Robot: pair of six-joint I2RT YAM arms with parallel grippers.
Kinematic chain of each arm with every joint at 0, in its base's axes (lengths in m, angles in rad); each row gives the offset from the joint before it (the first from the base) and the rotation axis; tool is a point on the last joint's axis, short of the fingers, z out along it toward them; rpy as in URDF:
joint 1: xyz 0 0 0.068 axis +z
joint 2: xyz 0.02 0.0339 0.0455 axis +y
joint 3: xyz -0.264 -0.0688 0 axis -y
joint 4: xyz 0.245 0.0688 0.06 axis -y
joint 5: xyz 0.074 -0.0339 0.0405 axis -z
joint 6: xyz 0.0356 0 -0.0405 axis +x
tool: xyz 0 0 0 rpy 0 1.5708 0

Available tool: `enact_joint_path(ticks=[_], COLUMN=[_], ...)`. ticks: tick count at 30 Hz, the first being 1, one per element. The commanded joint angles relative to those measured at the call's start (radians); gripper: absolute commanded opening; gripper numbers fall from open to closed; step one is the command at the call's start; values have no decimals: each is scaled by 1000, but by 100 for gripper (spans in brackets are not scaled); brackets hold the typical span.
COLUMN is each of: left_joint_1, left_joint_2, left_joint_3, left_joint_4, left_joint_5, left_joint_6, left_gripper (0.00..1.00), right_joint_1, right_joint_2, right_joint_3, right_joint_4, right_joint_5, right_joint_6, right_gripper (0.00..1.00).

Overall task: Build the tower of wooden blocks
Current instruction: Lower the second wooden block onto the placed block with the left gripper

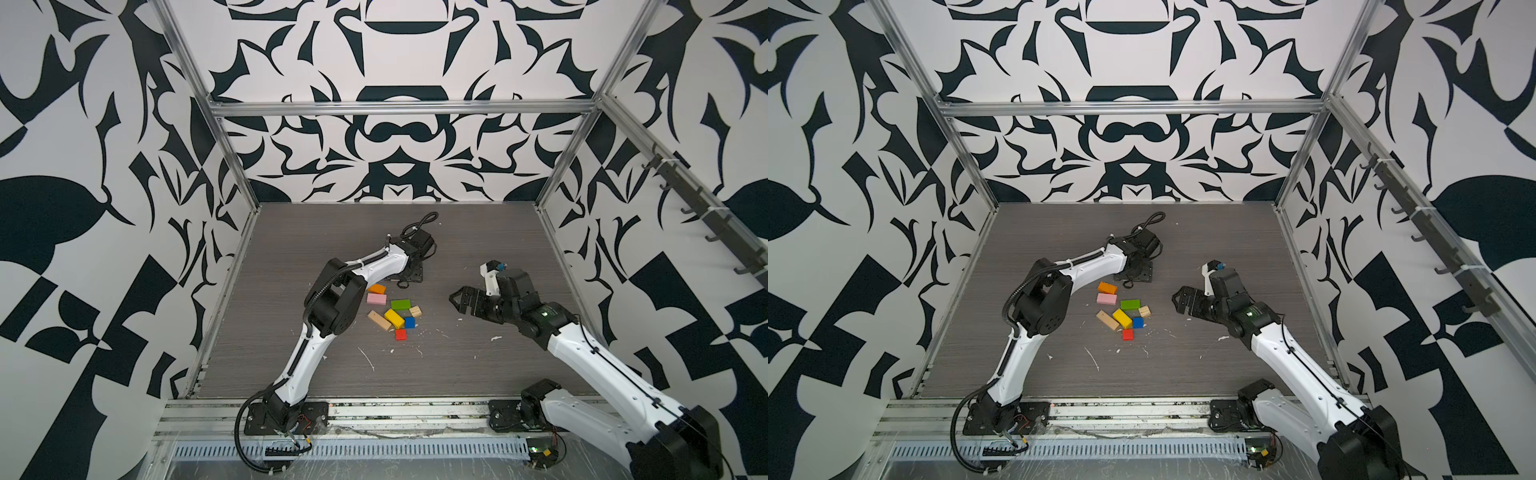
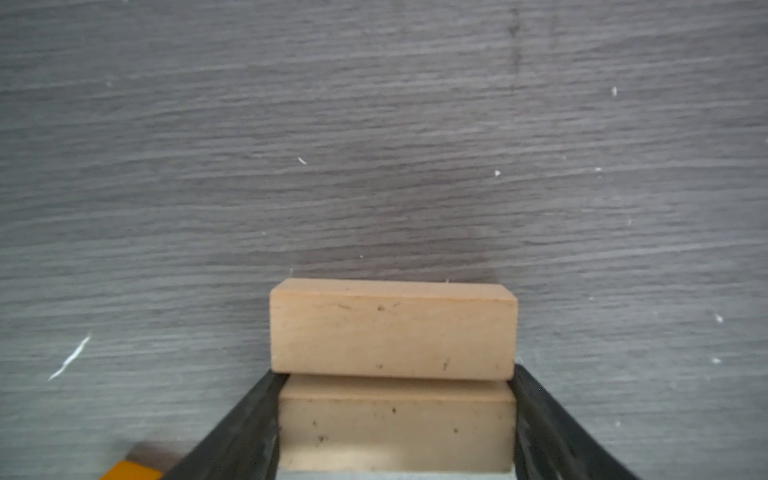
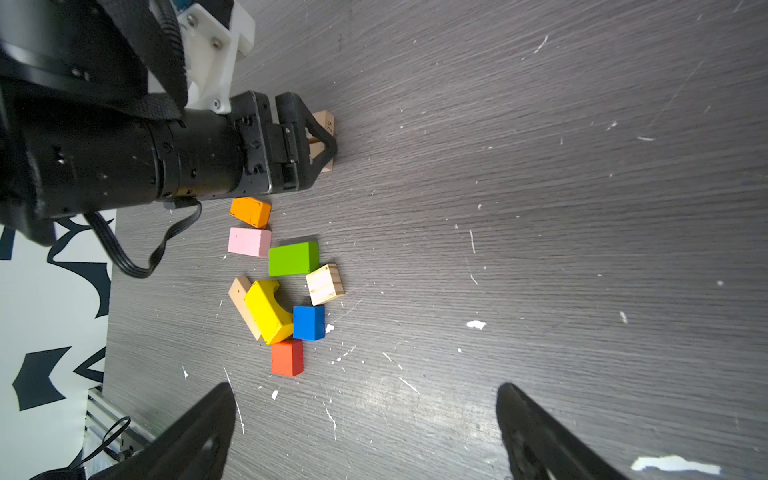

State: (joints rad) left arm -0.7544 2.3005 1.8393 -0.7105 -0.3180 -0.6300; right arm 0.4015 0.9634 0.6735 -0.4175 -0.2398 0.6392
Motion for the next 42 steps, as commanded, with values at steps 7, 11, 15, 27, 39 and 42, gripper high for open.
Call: enact_joint_path(ticks=[7,11,15,27,39,42], left_joint_1=[15,15,15,15,15,15], left_joint_2=[40,45,46,50,47,42], left_joint_3=[-5,-1,-4,-8,-8,-13], left_joint_4=[-43,-42,-32,-24,-26,-26], left_joint_5=[-20,-17,-7,-1,9,6], left_joint_6=[-17,-14,-16,-22,-28,-29], left_gripper=[58,58,58,66,74,80], right_joint_1=[3,3,3,3,4,4], right_joint_2=[-4,0,1,5,0,1], right_joint_3=[14,17,19,18,9,7], right_joint_4=[-8,-10,-11,-11,-12,-10], right_joint_5=[6,6,7,7,9,11], right_joint_6=[-19,-19,-19,-20,-19,-18], right_gripper=[100,100,100,100,100,100])
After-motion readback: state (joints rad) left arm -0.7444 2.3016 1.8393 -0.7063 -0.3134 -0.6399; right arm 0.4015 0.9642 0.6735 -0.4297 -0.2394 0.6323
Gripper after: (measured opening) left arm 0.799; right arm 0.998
